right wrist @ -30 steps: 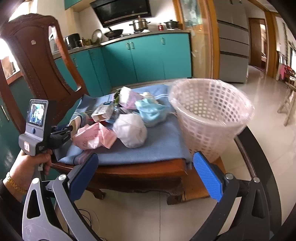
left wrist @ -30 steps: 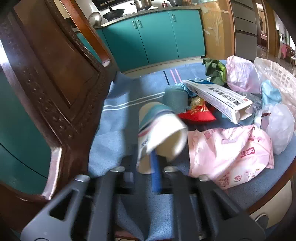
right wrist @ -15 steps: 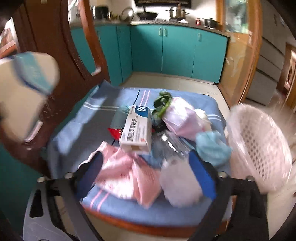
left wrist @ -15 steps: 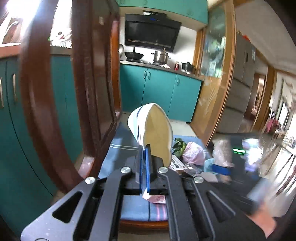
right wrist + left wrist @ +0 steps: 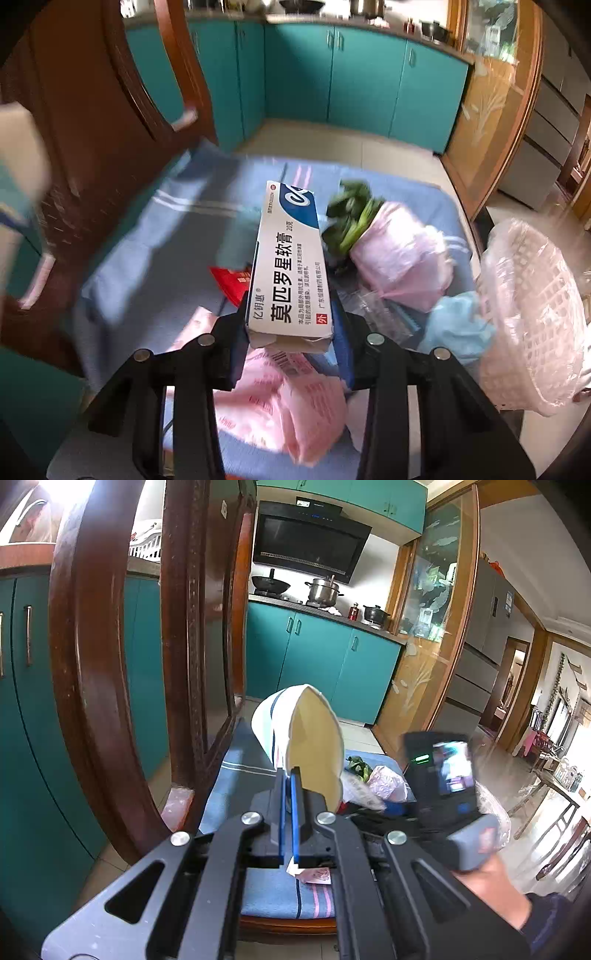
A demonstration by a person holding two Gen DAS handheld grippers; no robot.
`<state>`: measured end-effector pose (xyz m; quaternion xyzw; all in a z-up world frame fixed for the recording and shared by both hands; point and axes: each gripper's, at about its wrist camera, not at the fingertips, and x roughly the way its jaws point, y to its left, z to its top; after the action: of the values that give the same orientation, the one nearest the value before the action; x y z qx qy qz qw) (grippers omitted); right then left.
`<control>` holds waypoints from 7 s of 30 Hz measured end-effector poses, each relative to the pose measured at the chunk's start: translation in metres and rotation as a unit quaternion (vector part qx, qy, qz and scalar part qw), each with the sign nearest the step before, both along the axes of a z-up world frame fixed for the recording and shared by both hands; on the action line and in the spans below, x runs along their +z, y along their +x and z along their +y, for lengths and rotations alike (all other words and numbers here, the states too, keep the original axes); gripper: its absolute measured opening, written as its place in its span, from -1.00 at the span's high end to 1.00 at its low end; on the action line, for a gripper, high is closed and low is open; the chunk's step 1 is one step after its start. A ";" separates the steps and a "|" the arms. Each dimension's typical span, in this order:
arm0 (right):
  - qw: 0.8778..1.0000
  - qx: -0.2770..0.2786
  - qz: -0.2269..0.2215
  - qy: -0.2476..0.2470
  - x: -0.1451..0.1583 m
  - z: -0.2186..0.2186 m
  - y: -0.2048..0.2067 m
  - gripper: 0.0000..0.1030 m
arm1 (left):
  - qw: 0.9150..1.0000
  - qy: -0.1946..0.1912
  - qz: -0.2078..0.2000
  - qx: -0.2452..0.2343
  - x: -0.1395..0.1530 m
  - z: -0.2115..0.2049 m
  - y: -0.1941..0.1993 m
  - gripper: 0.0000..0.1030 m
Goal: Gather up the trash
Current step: 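Carry the paper cup into the white basket and open the left tool while the right tool carries the box, then lower the medicine box into the white basket and open the right tool, then move both tools back above the trash on the cushion, then grasp a white crumpled tissue with the left tool while the right tool grasps another white tissue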
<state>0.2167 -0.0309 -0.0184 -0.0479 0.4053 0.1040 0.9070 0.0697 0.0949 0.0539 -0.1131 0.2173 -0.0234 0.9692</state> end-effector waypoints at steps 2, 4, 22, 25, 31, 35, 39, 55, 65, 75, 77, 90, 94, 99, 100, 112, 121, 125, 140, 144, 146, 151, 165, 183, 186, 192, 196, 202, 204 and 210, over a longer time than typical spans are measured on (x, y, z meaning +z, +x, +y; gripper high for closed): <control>1.000 0.004 -0.023 0.016 0.018 -0.011 -0.018 0.23 | 1.000 0.001 0.001 -0.005 0.000 -0.002 -0.001 0.94; 0.999 0.008 -0.042 0.030 0.033 -0.024 -0.039 0.23 | 1.000 0.002 0.006 -0.013 -0.001 -0.006 0.000 0.94; 0.991 -0.040 -0.093 0.089 0.028 -0.116 -0.139 0.23 | 0.996 0.067 0.038 -0.051 -0.025 -0.071 -0.004 0.94; 0.991 -0.035 -0.094 0.090 0.028 -0.117 -0.141 0.23 | 0.995 0.071 0.040 -0.051 -0.028 -0.074 -0.001 0.94; 0.990 -0.035 -0.095 0.098 0.029 -0.121 -0.145 0.23 | 0.995 0.079 0.041 -0.052 -0.029 -0.078 0.000 0.94; 0.990 -0.033 -0.095 0.097 0.030 -0.120 -0.144 0.23 | 0.995 0.079 0.043 -0.050 -0.030 -0.077 0.001 0.94; 0.990 -0.030 -0.095 0.095 0.031 -0.117 -0.143 0.23 | 0.995 0.078 0.044 -0.049 -0.031 -0.075 0.000 0.94; 0.985 -0.027 -0.137 0.106 0.048 -0.119 -0.153 0.23 | 0.994 0.079 0.028 -0.076 -0.028 -0.081 -0.001 0.94; 0.968 -0.108 -0.194 0.119 0.071 -0.190 -0.155 0.23 | 0.978 0.084 0.023 -0.191 -0.015 -0.178 0.043 0.94; 0.943 -0.213 -0.205 0.151 0.069 -0.272 -0.157 0.23 | 0.959 0.122 0.054 -0.250 -0.018 -0.306 0.127 -0.67; 0.944 -0.211 -0.203 0.153 0.068 -0.273 -0.157 0.23 | 0.964 0.129 0.056 -0.226 -0.026 -0.297 0.126 -0.67; 0.958 -0.177 -0.186 0.129 0.062 -0.256 -0.145 0.23 | 0.991 0.093 0.073 -0.063 -0.029 -0.099 0.030 -0.93; 0.960 -0.188 -0.177 0.108 0.059 -0.255 -0.132 0.23 | 0.993 0.066 0.088 -0.046 -0.039 -0.071 0.026 -0.93; 0.960 -0.221 -0.150 0.088 0.049 -0.265 -0.091 0.23 | 0.991 0.089 0.080 -0.054 -0.040 -0.065 0.020 -0.93; 0.960 -0.230 -0.139 0.080 0.044 -0.269 -0.079 0.23 | 0.991 0.090 0.078 -0.058 -0.040 -0.064 0.018 -0.93; 0.948 -0.317 -0.014 0.036 -0.023 -0.311 -0.005 0.16 | 0.991 0.063 0.093 -0.069 -0.043 -0.059 0.019 -0.93; 0.944 -0.261 -0.181 0.090 0.052 -0.247 -0.097 -0.94 | 0.991 0.056 0.093 -0.073 -0.040 -0.059 0.016 -0.93; 0.960 -0.177 -0.204 0.072 0.052 -0.174 -0.139 -0.94 | 0.991 0.060 0.094 -0.077 -0.039 -0.063 0.012 -0.93; 0.980 -0.097 -0.170 0.037 0.036 -0.118 -0.160 -0.93 | 0.988 0.079 0.112 -0.074 -0.052 -0.076 0.014 -0.92; 0.979 -0.104 -0.167 0.045 0.036 -0.127 -0.157 -0.93 | 0.987 0.080 0.114 -0.076 -0.053 -0.077 0.015 -0.92; 0.979 -0.106 -0.164 0.048 0.036 -0.129 -0.156 -0.93 | 0.987 0.079 0.115 -0.077 -0.053 -0.077 0.015 -0.92; 0.979 -0.109 -0.164 0.049 0.037 -0.130 -0.155 -0.93 | 0.987 0.081 0.119 -0.078 -0.055 -0.076 0.015 -0.92; 0.982 -0.103 -0.153 0.046 0.031 -0.127 -0.153 -0.93 | 0.986 0.078 0.123 -0.076 -0.056 -0.075 0.014 -0.92; 0.962 -0.191 -0.159 0.112 0.048 -0.194 -0.137 -0.93 | 0.977 0.093 0.100 -0.161 -0.069 -0.148 0.024 -0.87; 0.962 -0.196 -0.148 0.120 0.044 -0.201 -0.135 -0.93 | 0.974 0.108 0.101 -0.172 -0.074 -0.175 0.037 -0.82; 0.964 -0.185 -0.146 0.120 0.044 -0.199 -0.135 -0.93 | 0.968 0.118 0.147 -0.166 -0.098 -0.201 0.083 -0.58; 0.967 -0.177 -0.140 0.120 0.042 -0.197 -0.132 -0.93 | 0.956 0.121 0.202 -0.177 -0.127 -0.202 0.107 0.47; 0.972 -0.160 -0.127 0.114 0.042 -0.199 -0.110 -0.93 | 0.975 0.063 0.114 -0.182 -0.079 -0.164 0.082 0.80; 0.974 -0.151 -0.117 0.119 0.044 -0.201 -0.095 -0.85 | 0.982 0.048 0.065 -0.169 -0.050 -0.141 0.061 0.80; 0.986 -0.111 -0.030 0.124 0.035 -0.185 -0.005 -0.43 | 0.993 0.063 -0.001 -0.099 -0.018 -0.087 0.029 0.80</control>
<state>0.2118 -0.2158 0.0170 0.1073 0.3647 0.0505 0.9236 0.0986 0.0080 0.0364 -0.0301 0.2277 -0.1061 0.9675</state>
